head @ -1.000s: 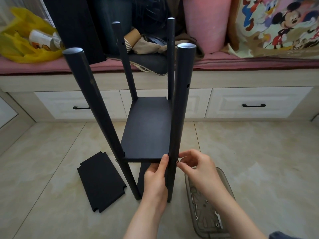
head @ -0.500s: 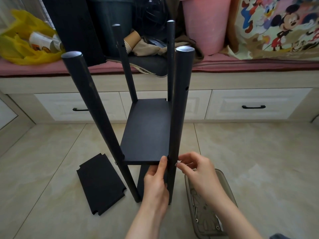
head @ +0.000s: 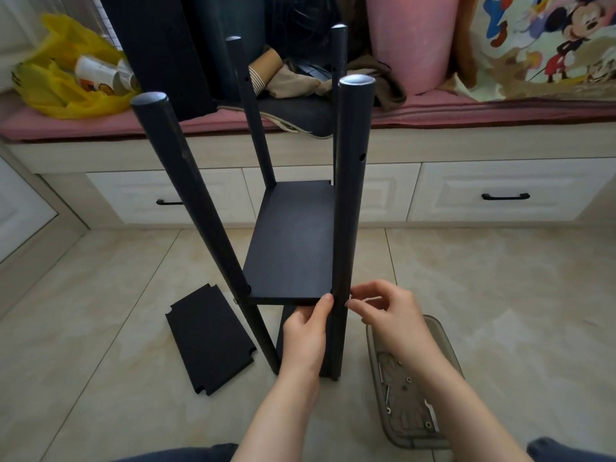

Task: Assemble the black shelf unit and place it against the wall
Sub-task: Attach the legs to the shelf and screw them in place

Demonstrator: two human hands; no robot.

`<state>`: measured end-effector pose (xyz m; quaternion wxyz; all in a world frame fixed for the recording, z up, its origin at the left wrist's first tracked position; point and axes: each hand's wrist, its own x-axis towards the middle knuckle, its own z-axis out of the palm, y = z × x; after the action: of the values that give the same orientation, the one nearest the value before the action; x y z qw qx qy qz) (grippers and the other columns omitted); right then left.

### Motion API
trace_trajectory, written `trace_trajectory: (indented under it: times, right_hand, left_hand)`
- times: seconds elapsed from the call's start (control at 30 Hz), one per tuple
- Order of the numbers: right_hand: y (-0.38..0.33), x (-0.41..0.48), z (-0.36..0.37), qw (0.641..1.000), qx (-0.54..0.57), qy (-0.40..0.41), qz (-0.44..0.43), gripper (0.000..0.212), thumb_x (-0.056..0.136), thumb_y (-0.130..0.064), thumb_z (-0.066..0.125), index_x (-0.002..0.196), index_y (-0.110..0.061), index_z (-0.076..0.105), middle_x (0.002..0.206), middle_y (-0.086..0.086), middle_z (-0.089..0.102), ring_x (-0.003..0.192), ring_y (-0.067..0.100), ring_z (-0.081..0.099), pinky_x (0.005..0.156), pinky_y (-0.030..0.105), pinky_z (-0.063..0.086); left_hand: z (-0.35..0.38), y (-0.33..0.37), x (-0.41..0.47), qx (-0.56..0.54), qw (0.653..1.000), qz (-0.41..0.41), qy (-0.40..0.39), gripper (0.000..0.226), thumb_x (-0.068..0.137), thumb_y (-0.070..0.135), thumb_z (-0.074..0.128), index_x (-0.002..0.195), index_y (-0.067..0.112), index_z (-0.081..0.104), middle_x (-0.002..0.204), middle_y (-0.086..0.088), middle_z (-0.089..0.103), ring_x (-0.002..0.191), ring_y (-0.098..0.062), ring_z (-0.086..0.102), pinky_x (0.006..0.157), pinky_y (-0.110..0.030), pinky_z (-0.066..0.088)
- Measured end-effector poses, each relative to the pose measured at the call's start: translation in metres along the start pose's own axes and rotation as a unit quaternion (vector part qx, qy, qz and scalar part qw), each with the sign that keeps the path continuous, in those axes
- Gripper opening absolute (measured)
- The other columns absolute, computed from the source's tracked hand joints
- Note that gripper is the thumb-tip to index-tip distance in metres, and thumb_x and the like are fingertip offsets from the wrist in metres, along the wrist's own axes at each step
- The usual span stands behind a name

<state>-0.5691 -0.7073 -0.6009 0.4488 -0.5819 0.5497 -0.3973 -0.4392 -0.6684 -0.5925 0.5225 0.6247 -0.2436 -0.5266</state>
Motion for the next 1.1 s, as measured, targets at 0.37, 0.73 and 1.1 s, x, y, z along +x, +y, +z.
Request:
trace_trajectory:
  times: [0.37,0.73,1.1]
  right_hand:
    - [0.011,0.006,-0.007,0.988,0.12,-0.068,0.065,0.024,0.081,-0.026,0.08,0.103,-0.029,0.07,0.095,-0.018,0.075,0.093,-0.002,0.07,0.077,0.017,0.055]
    - [0.012,0.02,-0.012,0.955,0.223,-0.129,0.148,0.02,0.093,-0.033,0.067,0.112,-0.026,0.067,0.099,-0.006,0.077,0.095,0.008,0.072,0.094,0.038,0.055]
    - [-0.003,0.031,0.01,0.965,0.173,-0.122,0.156,0.012,0.101,-0.029,0.054,0.109,-0.026,0.062,0.101,0.0,0.073,0.097,0.015,0.068,0.084,0.038,0.053]
  left_hand:
    - [-0.012,0.011,-0.005,0.534,0.758,0.369,0.062,0.06,0.08,0.042,0.081,0.132,0.023,0.058,0.131,0.007,0.052,0.133,-0.015,0.037,0.108,-0.037,0.03]
    - [-0.014,0.024,0.022,0.511,0.753,0.415,0.002,0.042,0.081,0.041,0.078,0.119,0.029,0.064,0.122,0.022,0.052,0.136,-0.002,0.031,0.11,-0.023,0.008]
    - [-0.014,0.024,0.017,0.498,0.762,0.414,0.02,0.039,0.076,0.033,0.084,0.11,0.03,0.065,0.109,0.022,0.053,0.118,-0.004,0.045,0.114,-0.044,0.038]
